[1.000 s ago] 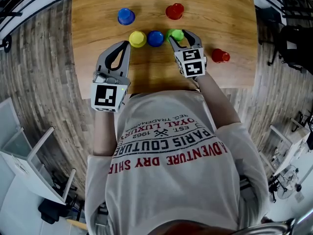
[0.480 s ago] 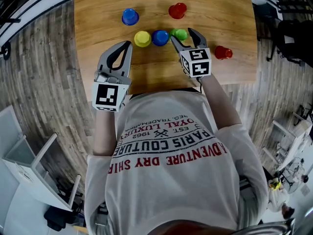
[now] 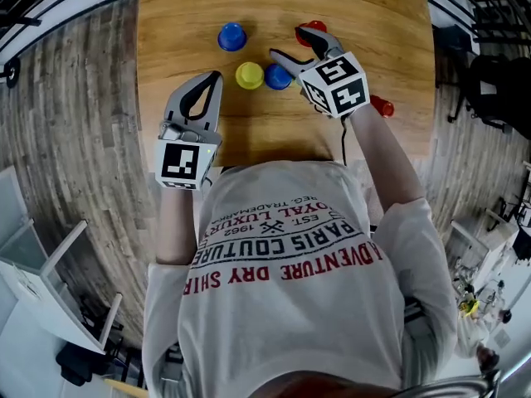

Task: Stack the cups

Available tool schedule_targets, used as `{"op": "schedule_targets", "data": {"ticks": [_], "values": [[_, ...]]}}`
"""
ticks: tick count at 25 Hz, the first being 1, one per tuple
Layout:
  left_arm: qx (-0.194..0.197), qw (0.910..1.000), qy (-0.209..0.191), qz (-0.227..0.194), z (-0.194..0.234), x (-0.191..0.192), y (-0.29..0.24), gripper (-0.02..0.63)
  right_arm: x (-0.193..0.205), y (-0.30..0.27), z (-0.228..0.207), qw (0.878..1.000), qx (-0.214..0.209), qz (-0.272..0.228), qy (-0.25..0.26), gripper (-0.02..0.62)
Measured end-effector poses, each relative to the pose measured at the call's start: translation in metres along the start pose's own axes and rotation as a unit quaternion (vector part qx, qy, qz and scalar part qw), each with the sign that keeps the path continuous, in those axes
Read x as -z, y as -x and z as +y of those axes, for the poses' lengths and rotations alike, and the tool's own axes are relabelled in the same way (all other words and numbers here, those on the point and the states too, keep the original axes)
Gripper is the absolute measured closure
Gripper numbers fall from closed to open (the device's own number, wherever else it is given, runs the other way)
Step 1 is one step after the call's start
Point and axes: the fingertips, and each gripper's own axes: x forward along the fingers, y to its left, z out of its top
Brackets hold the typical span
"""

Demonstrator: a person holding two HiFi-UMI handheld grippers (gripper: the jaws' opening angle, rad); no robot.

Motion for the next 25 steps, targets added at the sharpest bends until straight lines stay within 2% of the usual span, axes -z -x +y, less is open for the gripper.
{"op": "schedule_targets", "data": {"ticks": [5, 10, 18, 24, 25], "values": [[-0.040, 0.9990, 0.017, 0.005, 0.009, 0.001, -0.005, 0.589, -0.014, -0.041, 0.015, 0.996, -0.064, 0.038, 0.044, 0.302], [-0.071, 0.9971, 0.025, 0.009, 0.022, 0.004, -0.004, 0.589, -0.008, -0.078, 0.024, 0.992, -0.089, 0.075, 0.041, 0.302], [-0.102, 0.9937, 0.043, 0.020, 0.038, 0.019, 0.001, 0.589, 0.011, -0.130, 0.030, 0.986, -0.086, 0.134, 0.052, 0.302], [-0.111, 0.9925, 0.047, 0.020, 0.046, 0.021, 0.003, 0.589, 0.017, -0.147, 0.028, 0.985, -0.070, 0.147, 0.055, 0.306], [-0.111, 0.9926, 0.047, 0.020, 0.045, 0.021, 0.002, 0.589, 0.018, -0.147, 0.027, 0.985, -0.067, 0.149, 0.054, 0.325]]}}
